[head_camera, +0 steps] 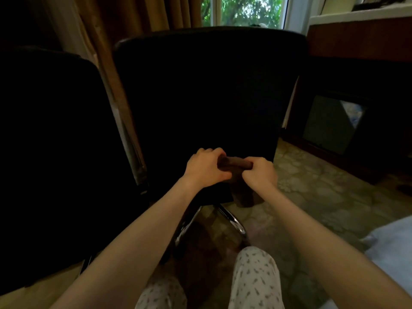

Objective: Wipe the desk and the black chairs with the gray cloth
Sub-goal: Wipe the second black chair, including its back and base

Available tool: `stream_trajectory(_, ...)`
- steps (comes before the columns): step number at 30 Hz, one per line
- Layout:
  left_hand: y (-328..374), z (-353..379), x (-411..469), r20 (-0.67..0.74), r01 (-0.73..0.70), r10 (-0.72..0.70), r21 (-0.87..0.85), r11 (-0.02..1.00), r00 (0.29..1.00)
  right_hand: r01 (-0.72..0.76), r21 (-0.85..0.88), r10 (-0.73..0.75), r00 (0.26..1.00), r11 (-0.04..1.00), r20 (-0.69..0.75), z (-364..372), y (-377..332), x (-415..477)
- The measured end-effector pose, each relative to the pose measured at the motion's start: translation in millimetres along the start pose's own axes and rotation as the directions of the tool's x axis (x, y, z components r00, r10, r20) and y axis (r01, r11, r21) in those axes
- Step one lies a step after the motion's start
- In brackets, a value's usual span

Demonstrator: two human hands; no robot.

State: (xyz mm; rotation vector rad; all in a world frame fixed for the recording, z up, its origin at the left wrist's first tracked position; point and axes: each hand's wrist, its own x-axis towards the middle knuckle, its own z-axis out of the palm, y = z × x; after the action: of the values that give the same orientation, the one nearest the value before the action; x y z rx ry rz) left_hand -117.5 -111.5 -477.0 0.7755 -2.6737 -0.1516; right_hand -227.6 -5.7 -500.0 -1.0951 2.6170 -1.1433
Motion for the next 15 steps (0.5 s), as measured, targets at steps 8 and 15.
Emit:
stream_trajectory(8, 10.9, 25.4, 64.2, 0.111, 0.043, -0.030, -0.113, 0.993, 0.993, -0.177, 0.045, 0.176, 0.984, 0.983, 0.010, -5.6, 21.0, 53.3)
stream_trajectory(15, 40.3, -7.3, 123.7, 0.253, 0.014, 0.026, -0.155, 0.988, 0.967, -0.326, 0.007, 0.326, 0.945, 0.945, 0.001, -56.9, 8.8, 92.9)
